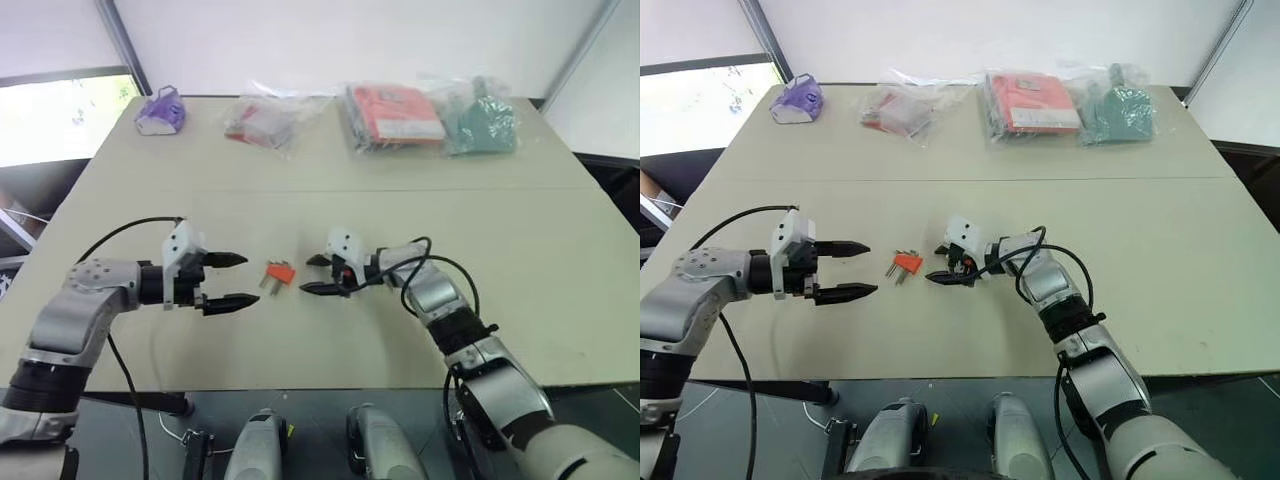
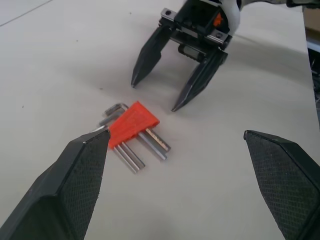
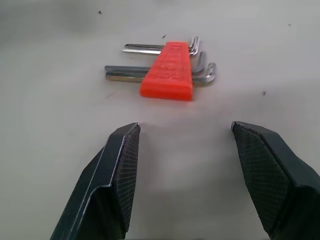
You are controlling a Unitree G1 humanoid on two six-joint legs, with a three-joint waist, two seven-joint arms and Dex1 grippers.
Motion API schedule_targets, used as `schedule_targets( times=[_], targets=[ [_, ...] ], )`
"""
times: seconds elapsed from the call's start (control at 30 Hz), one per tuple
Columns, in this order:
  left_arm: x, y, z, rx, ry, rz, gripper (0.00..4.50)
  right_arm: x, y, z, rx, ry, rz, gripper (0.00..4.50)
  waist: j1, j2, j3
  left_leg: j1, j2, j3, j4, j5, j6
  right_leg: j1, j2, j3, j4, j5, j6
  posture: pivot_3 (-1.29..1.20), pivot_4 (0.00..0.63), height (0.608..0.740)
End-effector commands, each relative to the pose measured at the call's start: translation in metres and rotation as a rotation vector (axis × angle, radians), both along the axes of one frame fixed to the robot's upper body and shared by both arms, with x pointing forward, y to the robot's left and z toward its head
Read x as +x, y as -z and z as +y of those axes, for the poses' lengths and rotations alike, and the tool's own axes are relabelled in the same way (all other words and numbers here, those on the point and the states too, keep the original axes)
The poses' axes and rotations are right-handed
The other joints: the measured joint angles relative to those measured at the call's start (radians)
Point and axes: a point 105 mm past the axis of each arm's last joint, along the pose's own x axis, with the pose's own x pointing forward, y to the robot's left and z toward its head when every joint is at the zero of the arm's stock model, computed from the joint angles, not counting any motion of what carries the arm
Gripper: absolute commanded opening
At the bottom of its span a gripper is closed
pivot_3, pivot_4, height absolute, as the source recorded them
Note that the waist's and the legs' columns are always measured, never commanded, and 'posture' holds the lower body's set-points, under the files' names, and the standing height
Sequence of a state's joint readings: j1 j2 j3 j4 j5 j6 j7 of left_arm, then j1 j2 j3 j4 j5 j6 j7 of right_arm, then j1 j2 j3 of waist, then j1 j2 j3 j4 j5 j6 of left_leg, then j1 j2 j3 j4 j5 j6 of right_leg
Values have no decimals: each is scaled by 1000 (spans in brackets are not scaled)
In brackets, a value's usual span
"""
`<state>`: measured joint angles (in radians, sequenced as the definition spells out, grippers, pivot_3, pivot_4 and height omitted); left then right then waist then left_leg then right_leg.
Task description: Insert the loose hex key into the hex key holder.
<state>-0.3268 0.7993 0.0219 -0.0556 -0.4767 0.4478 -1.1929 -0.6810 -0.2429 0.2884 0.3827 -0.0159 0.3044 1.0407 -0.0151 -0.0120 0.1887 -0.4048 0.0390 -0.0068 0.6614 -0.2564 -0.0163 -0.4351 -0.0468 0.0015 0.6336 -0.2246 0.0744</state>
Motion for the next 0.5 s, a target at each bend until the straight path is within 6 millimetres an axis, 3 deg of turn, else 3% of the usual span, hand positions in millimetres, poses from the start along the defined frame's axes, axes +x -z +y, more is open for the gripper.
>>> schedule_targets(
  times=[0.03,0.5],
  targets=[
    [5,-11,-1,0,10,-52,4500,-7,-13,12,41,-16,-27,2989,-2,0,0,0,0,0,0,0,0,0,0,0,0,0,0,0,150,740],
    [9,-13,-3,-5,-2,-68,4500,-4,1,31,54,68,-7,2989,-3,0,0,0,0,0,0,0,0,0,0,0,0,0,0,0,150,740]
  ],
)
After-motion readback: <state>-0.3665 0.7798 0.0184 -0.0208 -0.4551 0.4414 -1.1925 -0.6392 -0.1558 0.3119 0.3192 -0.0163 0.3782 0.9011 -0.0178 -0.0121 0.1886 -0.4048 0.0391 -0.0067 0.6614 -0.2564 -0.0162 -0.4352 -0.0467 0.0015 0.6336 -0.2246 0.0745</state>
